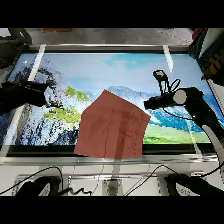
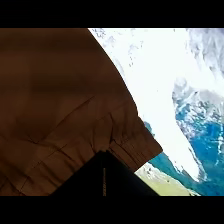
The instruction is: Fold the clothes and pants, and hang the long-sleeved shirts on hangers.
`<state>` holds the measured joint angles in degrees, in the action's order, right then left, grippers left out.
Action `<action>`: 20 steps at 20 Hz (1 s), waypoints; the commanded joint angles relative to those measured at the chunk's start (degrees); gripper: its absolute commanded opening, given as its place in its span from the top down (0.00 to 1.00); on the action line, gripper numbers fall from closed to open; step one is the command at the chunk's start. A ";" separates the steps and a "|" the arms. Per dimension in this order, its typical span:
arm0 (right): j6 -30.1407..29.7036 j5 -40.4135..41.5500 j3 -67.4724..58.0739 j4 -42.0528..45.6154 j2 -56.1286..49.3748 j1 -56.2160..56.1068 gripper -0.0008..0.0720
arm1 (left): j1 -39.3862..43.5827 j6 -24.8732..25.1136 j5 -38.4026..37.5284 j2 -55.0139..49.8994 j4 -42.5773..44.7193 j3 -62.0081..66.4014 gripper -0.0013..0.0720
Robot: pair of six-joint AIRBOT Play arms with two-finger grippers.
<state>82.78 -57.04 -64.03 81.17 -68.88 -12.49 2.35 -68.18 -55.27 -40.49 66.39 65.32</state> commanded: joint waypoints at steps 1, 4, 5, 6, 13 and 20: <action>0.02 -0.09 0.04 0.00 -0.09 -0.04 0.96 | -0.04 0.02 0.04 0.09 0.02 -0.17 0.97; 0.02 0.04 -0.02 0.04 -0.04 -0.04 0.96 | -0.04 0.02 0.04 0.07 0.02 -0.31 0.97; 0.02 0.04 -0.02 0.02 -0.04 -0.04 0.96 | -0.04 0.02 0.04 0.07 0.02 -0.31 0.97; 0.02 0.04 0.00 0.02 -0.04 -0.04 0.96 | -0.04 0.02 0.04 0.07 0.02 -0.31 0.97; 0.04 1.03 -0.02 -0.35 -0.04 -0.04 0.96 | -0.04 0.02 0.11 0.07 -0.07 -0.31 0.97; -11.91 -16.81 3.74 2.86 -0.09 5.53 0.96 | 0.00 0.04 2.58 -0.07 -2.08 -0.31 0.97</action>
<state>76.49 -64.45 -62.59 83.24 -68.93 -10.00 2.35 -68.16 -53.69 -40.47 64.75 65.04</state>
